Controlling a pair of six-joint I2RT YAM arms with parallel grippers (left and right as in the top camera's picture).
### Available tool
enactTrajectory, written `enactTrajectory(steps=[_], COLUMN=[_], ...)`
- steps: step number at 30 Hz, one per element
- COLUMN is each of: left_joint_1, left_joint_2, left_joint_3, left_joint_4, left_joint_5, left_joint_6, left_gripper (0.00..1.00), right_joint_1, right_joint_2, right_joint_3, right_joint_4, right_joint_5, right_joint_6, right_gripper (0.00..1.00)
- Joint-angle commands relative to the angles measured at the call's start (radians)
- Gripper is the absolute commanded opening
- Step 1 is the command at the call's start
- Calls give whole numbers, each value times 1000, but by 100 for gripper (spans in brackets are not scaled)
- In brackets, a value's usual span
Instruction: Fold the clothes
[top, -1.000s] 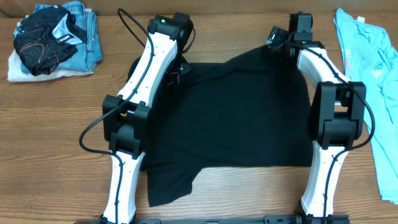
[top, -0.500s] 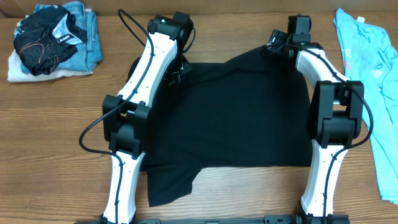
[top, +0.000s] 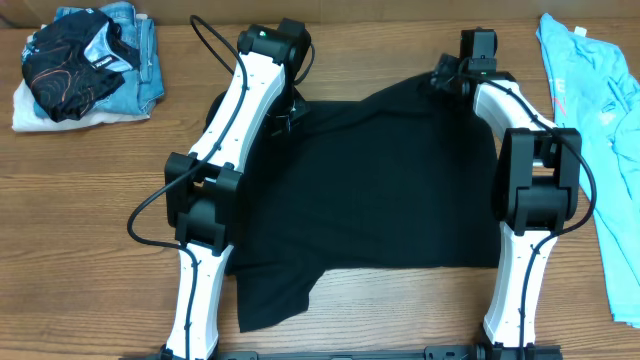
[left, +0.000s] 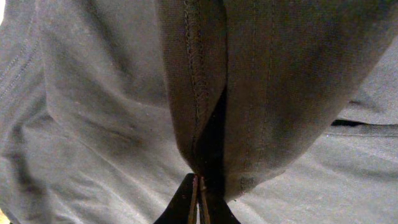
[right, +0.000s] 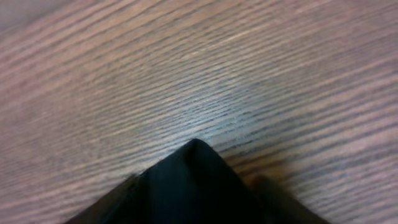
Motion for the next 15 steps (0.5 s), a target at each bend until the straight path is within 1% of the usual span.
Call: enactTrajectory(steps=[1,3,6,8,9,11,12,15], left_joint_1=[-3,-3,-1,0,0,0,0,0], left_joint_2=[-34,-34,-34,-34,-34,-34,-34,-34], left_joint_3=[-3,-3,-3,-3,-3,-3,-3,-3], left_joint_4=[3,3,5,5,5,5,5,5], left_joint_5=[11,11,10,8,6,-11,-23,-34], left_joint_6=[2,2,5,5,5,5,5,5], left_gripper=[5,5,4,4,4,4,4,4], right_joint_1=[-3,-3,-3,-3,-4,-4,-5,-9], right_joint_2=[17,17,16,16,16,16,15,11], right_joint_3=[29,45,86,129,169,212,233,283], right_joint_4=[3,-17,-72,-125,-171,-225,-254,-324], right_joint_5=[19,31,48,82,105,109,109,109], right_joint_6=[-2,-1,-2,-2,-1,9,28,60], right_gripper=[50,46,34,23,15,6,4,4])
